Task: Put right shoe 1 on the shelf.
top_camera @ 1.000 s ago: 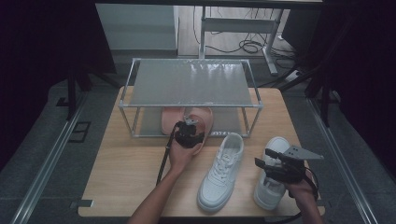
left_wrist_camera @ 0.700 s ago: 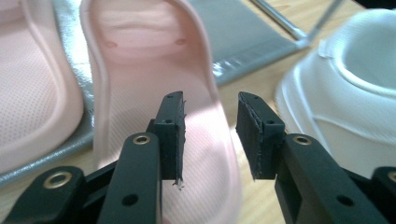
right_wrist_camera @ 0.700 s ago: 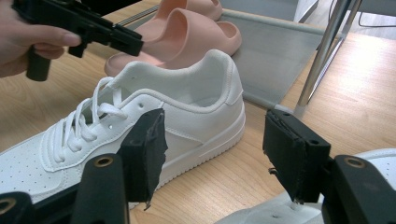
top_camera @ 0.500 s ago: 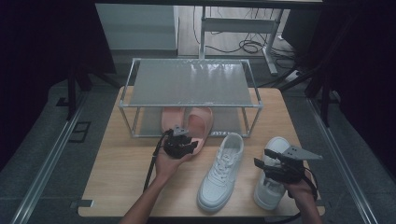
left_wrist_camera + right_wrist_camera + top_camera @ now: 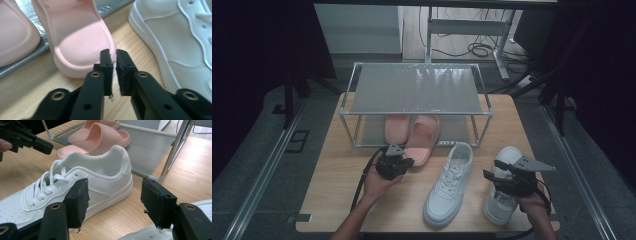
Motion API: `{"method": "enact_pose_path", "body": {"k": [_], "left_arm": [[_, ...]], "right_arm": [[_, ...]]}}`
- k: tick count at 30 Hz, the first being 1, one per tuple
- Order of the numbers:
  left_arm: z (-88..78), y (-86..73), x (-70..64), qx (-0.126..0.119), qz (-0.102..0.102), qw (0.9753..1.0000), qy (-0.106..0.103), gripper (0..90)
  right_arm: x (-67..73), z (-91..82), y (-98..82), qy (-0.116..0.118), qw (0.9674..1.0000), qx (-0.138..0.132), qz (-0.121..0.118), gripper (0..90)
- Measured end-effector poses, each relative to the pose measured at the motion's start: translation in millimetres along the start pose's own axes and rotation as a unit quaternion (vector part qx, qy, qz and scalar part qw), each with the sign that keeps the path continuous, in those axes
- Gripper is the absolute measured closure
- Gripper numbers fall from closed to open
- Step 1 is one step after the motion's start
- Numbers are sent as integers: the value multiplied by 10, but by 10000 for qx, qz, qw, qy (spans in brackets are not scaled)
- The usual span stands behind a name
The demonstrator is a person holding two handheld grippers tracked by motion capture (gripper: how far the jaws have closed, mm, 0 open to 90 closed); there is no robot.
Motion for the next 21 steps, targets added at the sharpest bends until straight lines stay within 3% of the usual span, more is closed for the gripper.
{"method": "enact_pose_path", "body": {"k": [7, 21], "left_arm": [[36, -45, -31, 108, 112, 9998, -137, 896], [303, -21, -93, 458, 387, 9975, -362, 899]], "right_arm": [[9, 13, -7, 5, 10000, 12, -6, 395], [5, 11, -10, 9, 10000, 24, -4, 395]]}}
Point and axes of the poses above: each handheld gripper's, and its own axes: z roughly forward along the jaws, y roughly out of its top, x roughly to its left, the point moved 9 cm from there along z, roughly forward along the jaws, and after that the axes turned 13 degrees about z, right-handed, at the moved point
